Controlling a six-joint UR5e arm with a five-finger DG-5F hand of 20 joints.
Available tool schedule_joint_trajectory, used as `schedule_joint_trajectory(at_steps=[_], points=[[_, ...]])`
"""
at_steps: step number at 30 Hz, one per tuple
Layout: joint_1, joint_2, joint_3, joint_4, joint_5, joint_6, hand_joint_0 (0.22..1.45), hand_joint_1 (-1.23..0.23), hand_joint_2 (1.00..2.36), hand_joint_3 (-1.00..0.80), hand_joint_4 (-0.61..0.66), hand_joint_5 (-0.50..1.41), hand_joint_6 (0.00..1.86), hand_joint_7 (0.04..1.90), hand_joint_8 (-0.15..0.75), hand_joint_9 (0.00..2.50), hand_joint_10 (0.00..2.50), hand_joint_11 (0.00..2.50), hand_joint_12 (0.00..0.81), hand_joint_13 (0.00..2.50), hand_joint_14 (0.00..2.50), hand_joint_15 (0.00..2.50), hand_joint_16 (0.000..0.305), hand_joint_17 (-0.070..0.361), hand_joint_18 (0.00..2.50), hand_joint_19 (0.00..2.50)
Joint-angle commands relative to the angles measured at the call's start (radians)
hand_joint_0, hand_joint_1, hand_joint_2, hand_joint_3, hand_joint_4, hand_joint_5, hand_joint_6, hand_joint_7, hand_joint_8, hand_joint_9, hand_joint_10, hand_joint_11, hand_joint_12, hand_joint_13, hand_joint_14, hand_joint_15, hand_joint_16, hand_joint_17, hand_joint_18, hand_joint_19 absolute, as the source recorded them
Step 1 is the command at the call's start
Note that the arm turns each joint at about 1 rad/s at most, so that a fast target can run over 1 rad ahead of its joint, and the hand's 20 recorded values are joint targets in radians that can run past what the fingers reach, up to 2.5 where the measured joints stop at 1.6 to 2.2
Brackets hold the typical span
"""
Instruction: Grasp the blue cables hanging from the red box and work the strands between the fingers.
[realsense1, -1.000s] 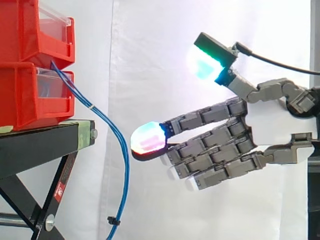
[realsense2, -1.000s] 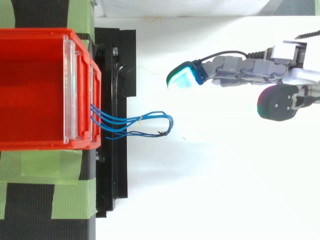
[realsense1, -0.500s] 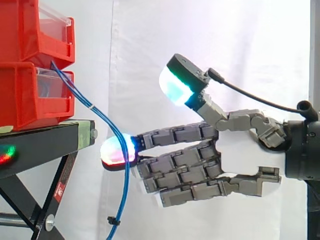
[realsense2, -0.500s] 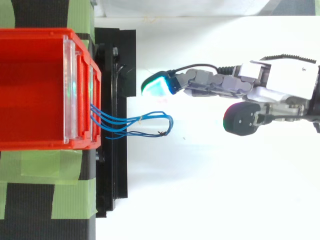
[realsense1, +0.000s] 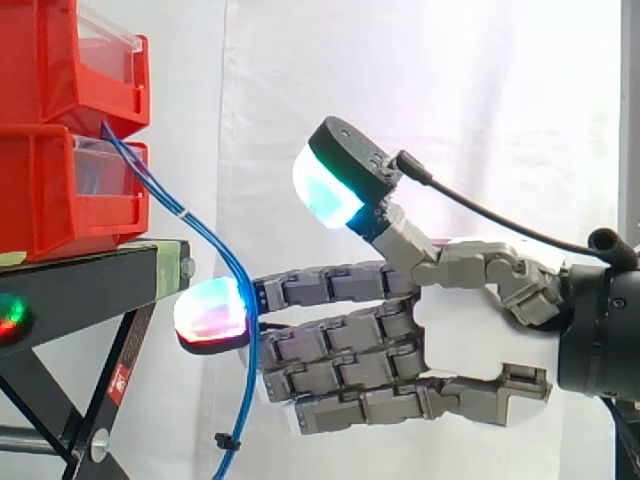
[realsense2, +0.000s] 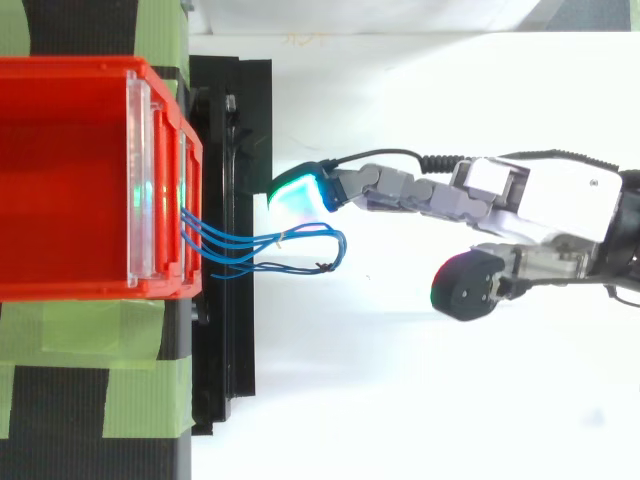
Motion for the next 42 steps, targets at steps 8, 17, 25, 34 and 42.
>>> schedule_joint_trajectory(at_steps=[8, 17, 25, 34, 42], points=[[0.014, -0.057, 0.035, 0.030, 0.021, 0.043, 0.63, -0.29, 1.00, -1.00, 0.17, -0.41, 0.01, 0.69, 0.318, 0.04, 0.00, 0.18, 0.362, 0.00, 0.00, 0.21, 0.067, 0.151, 0.00, 0.25], [0.020, -0.099, 0.061, 0.038, 0.018, 0.038, 0.63, -0.29, 1.00, -1.00, 0.17, -0.41, 0.01, 0.69, 0.323, 0.07, 0.00, 0.19, 0.364, 0.00, 0.00, 0.21, 0.067, 0.151, 0.00, 0.25], [0.021, -0.114, 0.082, 0.045, 0.020, 0.041, 0.63, -0.29, 1.00, -1.00, 0.17, -0.40, 0.01, 0.69, 0.326, 0.10, 0.00, 0.20, 0.365, 0.00, 0.00, 0.22, 0.067, 0.152, 0.00, 0.26], [0.021, -0.183, 0.130, 0.050, 0.012, 0.094, 0.63, -0.32, 1.00, -1.00, 0.19, -0.36, 0.00, 0.68, 0.342, 0.18, 0.00, 0.17, 0.375, 0.00, 0.00, 0.20, 0.069, 0.154, 0.00, 0.23], [0.021, -0.182, 0.128, 0.029, -0.020, 0.112, 0.64, -0.33, 1.00, -1.00, 0.19, -0.35, 0.00, 0.67, 0.344, 0.20, 0.00, 0.19, 0.376, 0.00, 0.00, 0.20, 0.069, 0.155, 0.00, 0.24]])
